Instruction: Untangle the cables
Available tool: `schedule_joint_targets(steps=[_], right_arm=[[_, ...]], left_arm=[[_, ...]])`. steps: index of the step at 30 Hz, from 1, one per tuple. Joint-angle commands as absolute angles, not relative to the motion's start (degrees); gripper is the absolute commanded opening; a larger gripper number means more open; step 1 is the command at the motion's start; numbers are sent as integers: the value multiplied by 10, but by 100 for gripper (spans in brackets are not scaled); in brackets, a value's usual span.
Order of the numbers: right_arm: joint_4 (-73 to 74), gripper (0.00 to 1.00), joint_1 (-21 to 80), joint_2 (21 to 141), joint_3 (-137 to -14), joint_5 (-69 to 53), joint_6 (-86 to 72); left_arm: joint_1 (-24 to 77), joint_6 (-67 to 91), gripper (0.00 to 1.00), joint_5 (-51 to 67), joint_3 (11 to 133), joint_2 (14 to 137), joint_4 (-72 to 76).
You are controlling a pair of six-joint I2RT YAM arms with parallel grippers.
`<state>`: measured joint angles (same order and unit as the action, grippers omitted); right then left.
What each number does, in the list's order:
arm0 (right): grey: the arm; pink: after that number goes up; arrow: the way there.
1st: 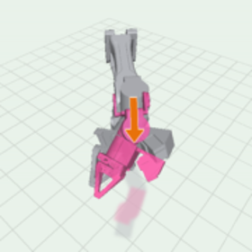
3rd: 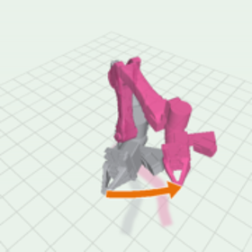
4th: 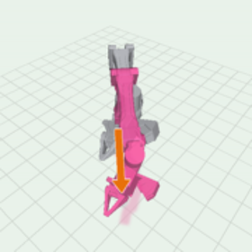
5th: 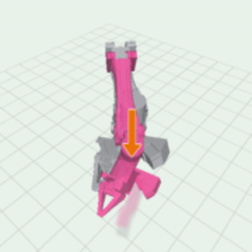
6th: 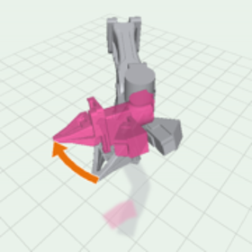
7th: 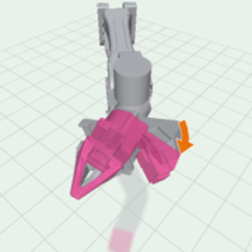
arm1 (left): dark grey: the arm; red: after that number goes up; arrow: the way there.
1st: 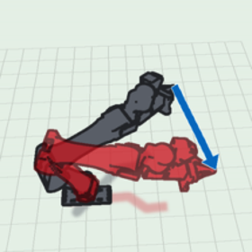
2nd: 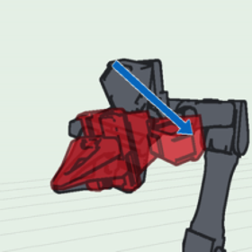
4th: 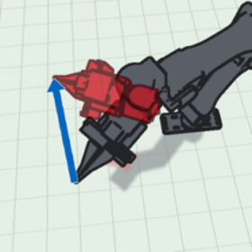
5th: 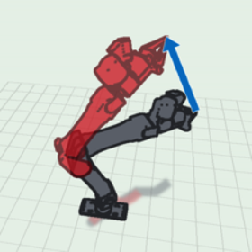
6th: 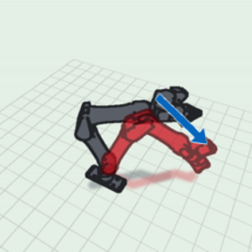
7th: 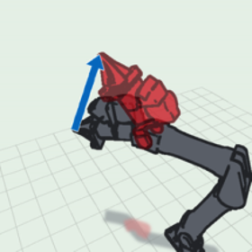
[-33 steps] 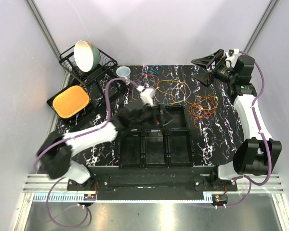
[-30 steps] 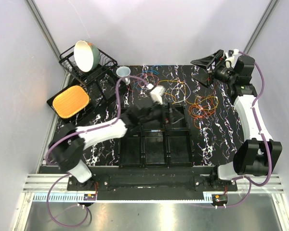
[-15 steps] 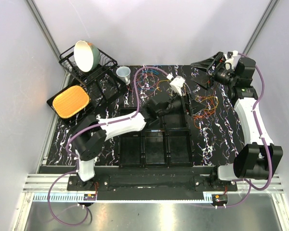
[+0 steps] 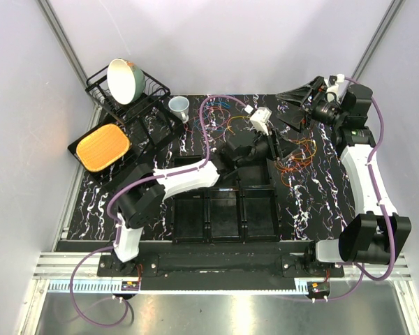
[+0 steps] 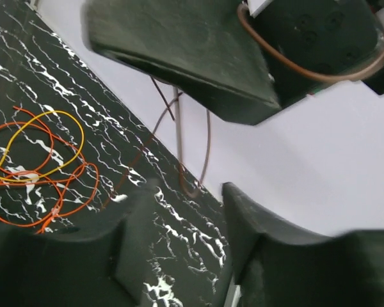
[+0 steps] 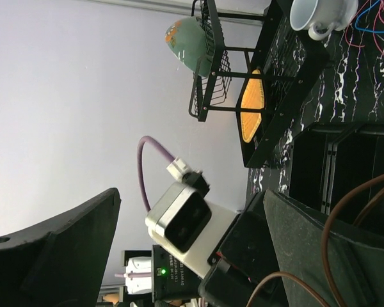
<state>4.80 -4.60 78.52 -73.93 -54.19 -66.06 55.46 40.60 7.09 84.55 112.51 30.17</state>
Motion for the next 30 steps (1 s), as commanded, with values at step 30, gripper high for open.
schedule_joint_targets(steps=[30], right_arm=[[39,100,-231,817,-788,-640,-723]], left_arm=[[324,292,0,-69,780,895,37]])
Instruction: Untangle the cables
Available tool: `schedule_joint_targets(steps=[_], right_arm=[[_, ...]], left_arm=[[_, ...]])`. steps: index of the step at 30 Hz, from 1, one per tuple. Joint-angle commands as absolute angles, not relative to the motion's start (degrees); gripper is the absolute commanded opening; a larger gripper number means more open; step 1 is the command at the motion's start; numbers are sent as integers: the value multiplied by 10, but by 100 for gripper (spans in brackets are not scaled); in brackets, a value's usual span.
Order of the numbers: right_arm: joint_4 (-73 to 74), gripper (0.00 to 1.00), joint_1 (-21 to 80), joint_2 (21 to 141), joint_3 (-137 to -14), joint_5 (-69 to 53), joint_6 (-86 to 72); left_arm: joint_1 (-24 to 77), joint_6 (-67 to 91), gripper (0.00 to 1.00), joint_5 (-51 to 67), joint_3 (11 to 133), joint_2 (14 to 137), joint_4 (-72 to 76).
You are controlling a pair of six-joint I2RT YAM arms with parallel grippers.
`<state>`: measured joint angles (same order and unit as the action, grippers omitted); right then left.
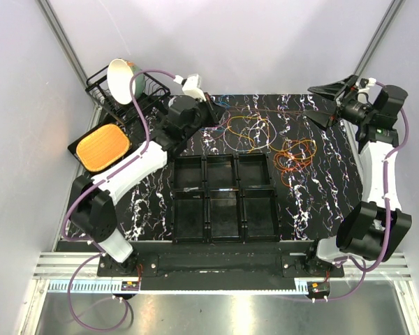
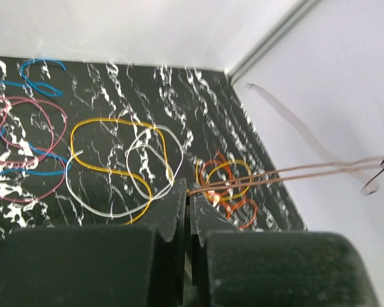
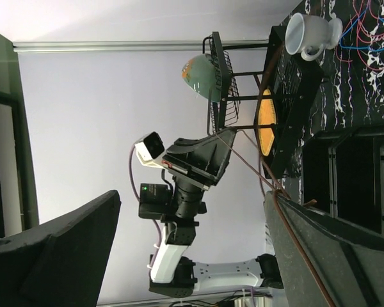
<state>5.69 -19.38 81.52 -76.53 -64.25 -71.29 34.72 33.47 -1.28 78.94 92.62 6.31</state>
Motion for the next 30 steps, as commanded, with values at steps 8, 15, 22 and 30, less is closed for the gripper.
schedule_joint_targets(steps=[8,15,22,30], right_arm=[[12,100,-244,807,-751,-640,-739],[-630,100,-178,858,-730,-689,-1149],[-743,100,-97,902,-779,-727,-1283],[-173,100,-32,789,-748,-745,-877]], left_arm=[[312,268,0,-42,793,880,25],[381,290,0,133,847,955,59],[433,260,0,130,1016,1066,7],[424,238,0,84,1320,1212,-88]])
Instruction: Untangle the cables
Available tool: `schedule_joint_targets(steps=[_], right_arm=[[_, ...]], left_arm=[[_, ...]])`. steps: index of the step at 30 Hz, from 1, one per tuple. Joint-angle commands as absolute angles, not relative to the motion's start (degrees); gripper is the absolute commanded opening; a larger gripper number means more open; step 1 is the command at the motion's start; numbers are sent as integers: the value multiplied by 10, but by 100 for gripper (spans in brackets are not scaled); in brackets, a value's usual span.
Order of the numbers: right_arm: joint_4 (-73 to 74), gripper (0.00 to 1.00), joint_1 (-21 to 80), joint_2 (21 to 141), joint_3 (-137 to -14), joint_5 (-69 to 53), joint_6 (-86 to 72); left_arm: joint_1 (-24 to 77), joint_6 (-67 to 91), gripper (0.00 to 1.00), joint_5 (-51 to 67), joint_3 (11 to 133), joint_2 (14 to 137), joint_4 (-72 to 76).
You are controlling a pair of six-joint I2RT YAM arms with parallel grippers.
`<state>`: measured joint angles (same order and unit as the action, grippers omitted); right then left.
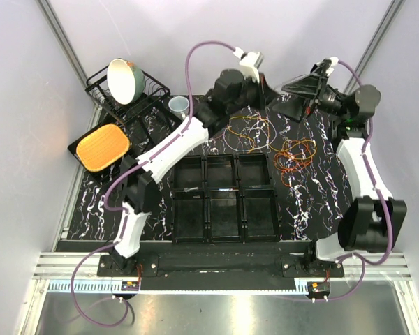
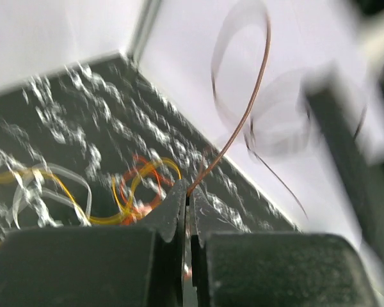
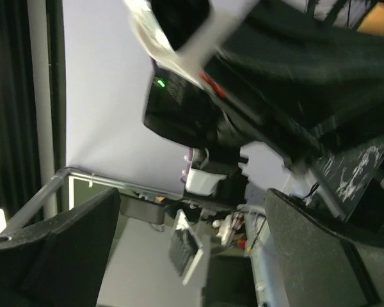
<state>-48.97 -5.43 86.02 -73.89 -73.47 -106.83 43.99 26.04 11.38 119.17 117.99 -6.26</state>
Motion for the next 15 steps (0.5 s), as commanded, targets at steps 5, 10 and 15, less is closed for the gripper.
schedule_joint_targets(steps=[5,10,15], right_arm=[[-41,100,13,739,-716,-741,-754],[-43,100,38,698,-644,-744,-764],[-17,100,81,666,-611,-755,-732]], left_arm=[[382,262,0,73,1340,1215,-47],[341,268,0,63,1336,1183,-29],[301,262,0,54,1339,1149,-24]])
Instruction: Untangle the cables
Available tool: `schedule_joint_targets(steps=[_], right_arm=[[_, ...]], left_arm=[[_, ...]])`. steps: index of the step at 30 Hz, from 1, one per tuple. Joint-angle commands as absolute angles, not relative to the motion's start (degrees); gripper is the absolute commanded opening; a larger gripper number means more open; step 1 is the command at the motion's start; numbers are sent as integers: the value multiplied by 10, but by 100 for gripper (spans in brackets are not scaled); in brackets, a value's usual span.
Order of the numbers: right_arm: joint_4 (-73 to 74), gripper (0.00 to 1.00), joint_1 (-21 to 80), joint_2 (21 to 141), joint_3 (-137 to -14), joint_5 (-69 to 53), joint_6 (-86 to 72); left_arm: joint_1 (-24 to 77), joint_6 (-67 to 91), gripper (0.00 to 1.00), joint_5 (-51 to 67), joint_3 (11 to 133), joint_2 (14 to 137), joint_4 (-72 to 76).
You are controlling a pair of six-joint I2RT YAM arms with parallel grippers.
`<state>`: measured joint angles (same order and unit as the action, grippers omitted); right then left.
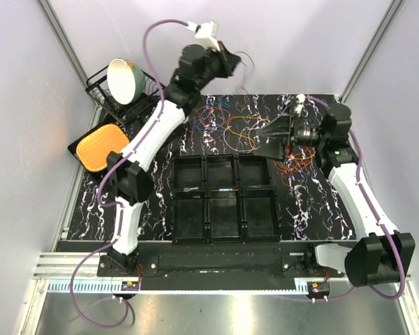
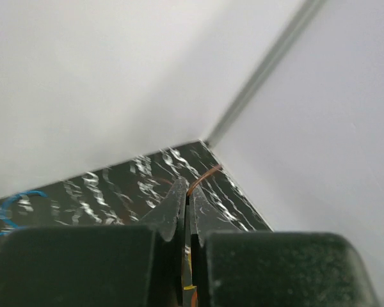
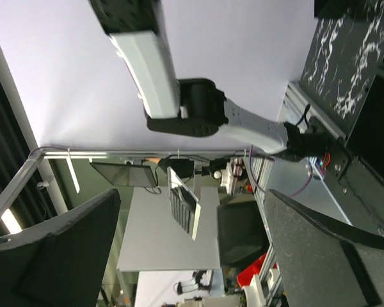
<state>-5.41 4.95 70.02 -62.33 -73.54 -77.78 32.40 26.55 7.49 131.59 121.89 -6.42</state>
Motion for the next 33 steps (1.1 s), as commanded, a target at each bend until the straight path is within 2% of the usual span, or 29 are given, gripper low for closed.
schedule_joint_targets(steps=[1,5,9,11,13,14,15,17,20,26,33], right_arm=[[-6,100,83,655,-603,-754,-723],[60,100,84,643,-594,-746,-679],[118,100,84,664,-630,-704,-609],[218,100,83,686,-668,-674,-554],[315,100,83,714,-750,-587,-446],[409,100,83,723,-780,-541,-413],[443,100,83,731,-830,-444,-368],[503,100,83,743,-866,-349,-344],[521,100,83,733,-892,-179,-328],[521,99,83,705,-891,-12,-327],[486,100,82,708,-863,-62,-330]], left_arm=[[296,261,0,57,1341,1146,-25],[284,262,0,71,1354,1135,-31],[283,255,0,84,1316,1100,-33],[284,248,0,83,1283,1067,-39],[284,232,0,83,1267,1036,-48],[284,227,0,85,1256,1024,-64],[284,217,0,92,1252,1015,-75],[284,201,0,102,1247,987,-113],[284,181,0,91,1231,944,-172],[285,170,0,67,1150,854,-241],[290,163,0,11,1045,742,-284]])
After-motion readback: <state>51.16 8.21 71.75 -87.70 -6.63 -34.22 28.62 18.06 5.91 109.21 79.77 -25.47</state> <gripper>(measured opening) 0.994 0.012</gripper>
